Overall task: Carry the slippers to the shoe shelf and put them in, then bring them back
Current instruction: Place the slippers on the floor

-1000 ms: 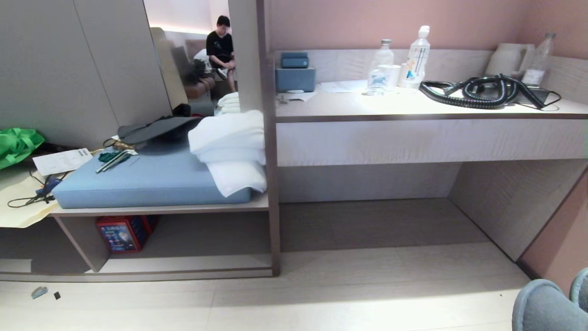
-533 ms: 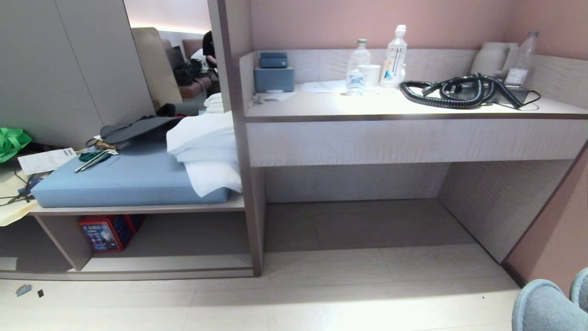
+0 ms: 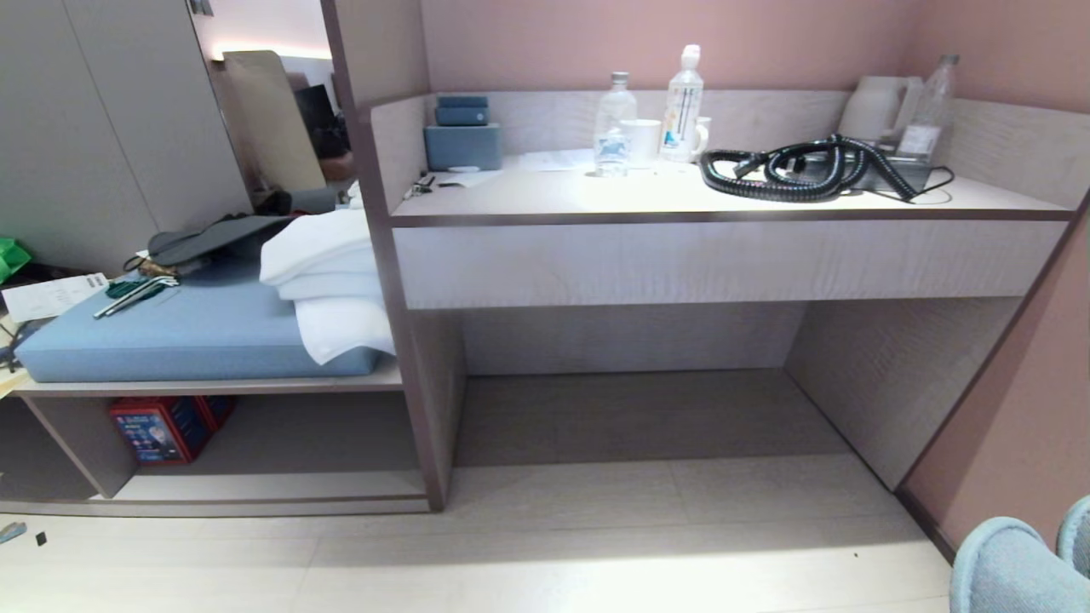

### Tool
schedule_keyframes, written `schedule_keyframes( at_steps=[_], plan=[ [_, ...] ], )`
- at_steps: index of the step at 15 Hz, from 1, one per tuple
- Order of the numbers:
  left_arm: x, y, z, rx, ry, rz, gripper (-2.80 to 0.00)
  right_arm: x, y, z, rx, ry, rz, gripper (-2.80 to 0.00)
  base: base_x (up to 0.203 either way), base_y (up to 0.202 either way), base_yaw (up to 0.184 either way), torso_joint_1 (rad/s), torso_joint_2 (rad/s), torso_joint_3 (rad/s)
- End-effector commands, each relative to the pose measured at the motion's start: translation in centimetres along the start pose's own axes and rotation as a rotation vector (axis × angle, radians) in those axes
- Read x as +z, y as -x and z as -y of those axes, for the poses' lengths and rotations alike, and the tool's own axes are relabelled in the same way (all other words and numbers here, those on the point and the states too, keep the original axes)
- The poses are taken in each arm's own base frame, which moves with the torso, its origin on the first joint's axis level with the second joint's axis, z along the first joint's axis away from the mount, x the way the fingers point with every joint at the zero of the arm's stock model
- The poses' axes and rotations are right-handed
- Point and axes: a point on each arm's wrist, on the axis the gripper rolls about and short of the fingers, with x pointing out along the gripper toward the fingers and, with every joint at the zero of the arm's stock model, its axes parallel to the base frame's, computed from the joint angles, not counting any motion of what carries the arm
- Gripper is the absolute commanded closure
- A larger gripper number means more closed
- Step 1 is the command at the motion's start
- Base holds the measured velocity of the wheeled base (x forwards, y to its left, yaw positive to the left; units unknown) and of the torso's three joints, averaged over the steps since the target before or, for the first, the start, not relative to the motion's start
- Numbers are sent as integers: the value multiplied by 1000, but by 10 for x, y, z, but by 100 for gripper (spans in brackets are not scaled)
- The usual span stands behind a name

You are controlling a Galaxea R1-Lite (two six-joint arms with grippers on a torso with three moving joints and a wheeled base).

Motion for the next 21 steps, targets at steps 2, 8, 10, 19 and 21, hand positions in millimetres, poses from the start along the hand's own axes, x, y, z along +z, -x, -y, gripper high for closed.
schedule_keyframes(
  at_steps=[2,8,10,19,21],
  plan=[
    [0,0,0,0,0,-1,0,0,0,0,1,1,0,0,0,-195,2,2,4,2],
    [0,0,0,0,0,-1,0,0,0,0,0,1,-1,0,0,-194,3,1,2,3],
    [0,0,0,0,0,-1,0,0,0,0,1,1,-2,0,0,-196,2,-1,3,2],
    [0,0,0,0,0,-1,0,0,0,0,1,5,0,0,0,-116,0,1,2,2],
    [0,0,0,-1,0,-1,0,0,0,0,1,5,-2,0,0,0,0,0,0,0]
  ],
)
